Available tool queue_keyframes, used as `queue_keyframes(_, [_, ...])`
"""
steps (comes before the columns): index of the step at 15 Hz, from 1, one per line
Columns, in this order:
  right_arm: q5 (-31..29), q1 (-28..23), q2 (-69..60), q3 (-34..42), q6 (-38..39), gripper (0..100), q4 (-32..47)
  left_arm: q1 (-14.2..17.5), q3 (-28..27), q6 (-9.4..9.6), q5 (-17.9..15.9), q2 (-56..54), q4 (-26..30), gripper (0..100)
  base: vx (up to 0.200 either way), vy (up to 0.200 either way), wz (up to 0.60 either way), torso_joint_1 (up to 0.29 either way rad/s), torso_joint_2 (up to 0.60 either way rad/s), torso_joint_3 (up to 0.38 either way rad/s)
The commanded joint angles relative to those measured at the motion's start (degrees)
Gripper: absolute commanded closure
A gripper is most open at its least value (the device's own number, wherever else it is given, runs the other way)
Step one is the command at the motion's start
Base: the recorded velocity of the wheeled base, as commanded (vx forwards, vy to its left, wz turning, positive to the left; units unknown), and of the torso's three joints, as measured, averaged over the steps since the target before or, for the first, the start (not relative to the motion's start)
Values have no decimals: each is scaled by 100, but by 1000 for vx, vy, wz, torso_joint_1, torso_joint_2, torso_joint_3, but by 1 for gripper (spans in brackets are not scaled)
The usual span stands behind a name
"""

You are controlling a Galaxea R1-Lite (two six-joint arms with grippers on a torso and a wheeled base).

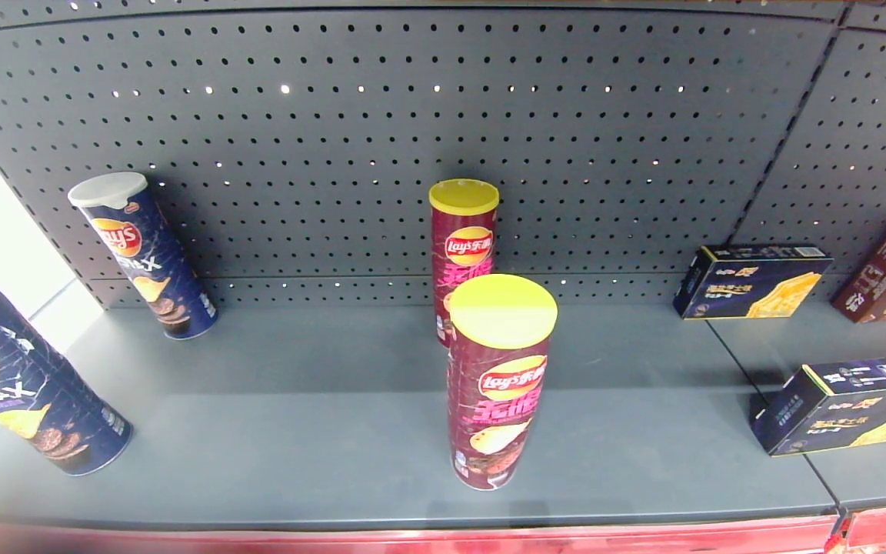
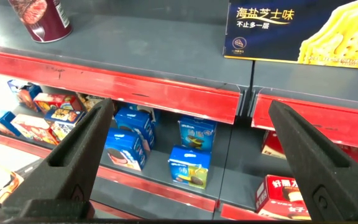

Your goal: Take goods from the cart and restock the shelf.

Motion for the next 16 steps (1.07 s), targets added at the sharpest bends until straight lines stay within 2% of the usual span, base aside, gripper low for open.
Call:
queue_keyframes(1, [2,2,7,1,-1,0,-3,0,1,-1,1,33,-10,0,0,0,0,0,0,0])
queue_keyframes(6, [11,108,7,-8,-115,0,15,0,1,-1,1,33,-1,0,0,0,0,0,0,0])
queue_keyframes(7, [28,178,95,-193,-141,0,-3,0,1,-9,10,33,-1,0,0,0,0,0,0,0])
queue_keyframes(8, [-33,213,1000,-1318,-53,0,59,0,1,-1,1,33,-1,0,0,0,0,0,0,0])
queue_keyframes(10, [160,248,2090,-2135,-89,0,41,0,1,-1,10,33,-1,0,0,0,0,0,0,0])
queue_keyframes(12, [397,275,2609,-2355,-335,0,59,0,1,-9,10,33,-1,0,0,0,0,0,0,0])
queue_keyframes(16, [969,793,3918,-2654,-423,0,-108,0,1,-9,10,33,-10,0,0,0,0,0,0,0])
